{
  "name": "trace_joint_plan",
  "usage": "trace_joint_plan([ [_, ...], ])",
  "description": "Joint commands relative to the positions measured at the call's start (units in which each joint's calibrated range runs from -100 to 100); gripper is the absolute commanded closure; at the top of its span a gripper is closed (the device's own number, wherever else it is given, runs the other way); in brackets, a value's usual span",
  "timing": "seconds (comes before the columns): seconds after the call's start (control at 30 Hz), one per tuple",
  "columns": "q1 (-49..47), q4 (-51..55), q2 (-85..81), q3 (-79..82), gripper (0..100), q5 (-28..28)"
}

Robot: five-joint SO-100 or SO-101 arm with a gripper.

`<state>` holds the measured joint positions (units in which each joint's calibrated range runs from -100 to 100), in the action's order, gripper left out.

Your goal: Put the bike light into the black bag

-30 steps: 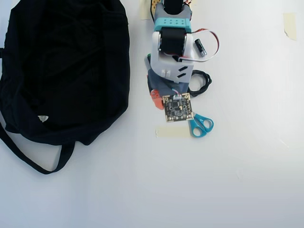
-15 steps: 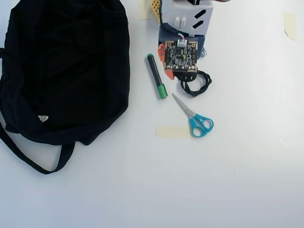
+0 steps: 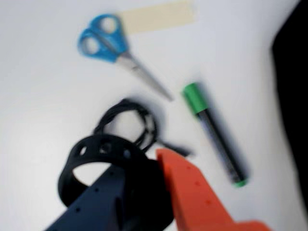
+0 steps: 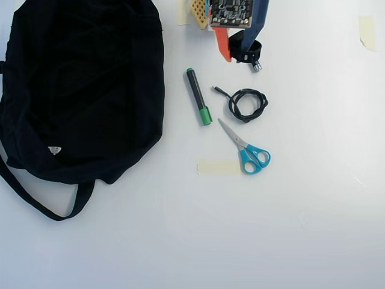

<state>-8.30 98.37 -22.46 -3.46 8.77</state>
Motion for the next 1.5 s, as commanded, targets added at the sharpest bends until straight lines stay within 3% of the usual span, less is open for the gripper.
trace_joint_plan([
  [0.0, -2.99, -3.62, -8.58, 7.05, 98, 3.08],
  [0.53, -3.07, -30.5, -39.87, 48.92, 98, 2.56],
  [0.7, 7.78, -33.42, -39.53, 49.37, 98, 2.4],
  [0.93, 30.29, -33.6, -39.45, 53.14, 98, 2.09],
  [1.27, 46.75, -39.11, -33.48, 48.56, 98, -1.16],
  [1.47, 53.7, -42.47, -13.73, 32.03, 98, -3.21],
])
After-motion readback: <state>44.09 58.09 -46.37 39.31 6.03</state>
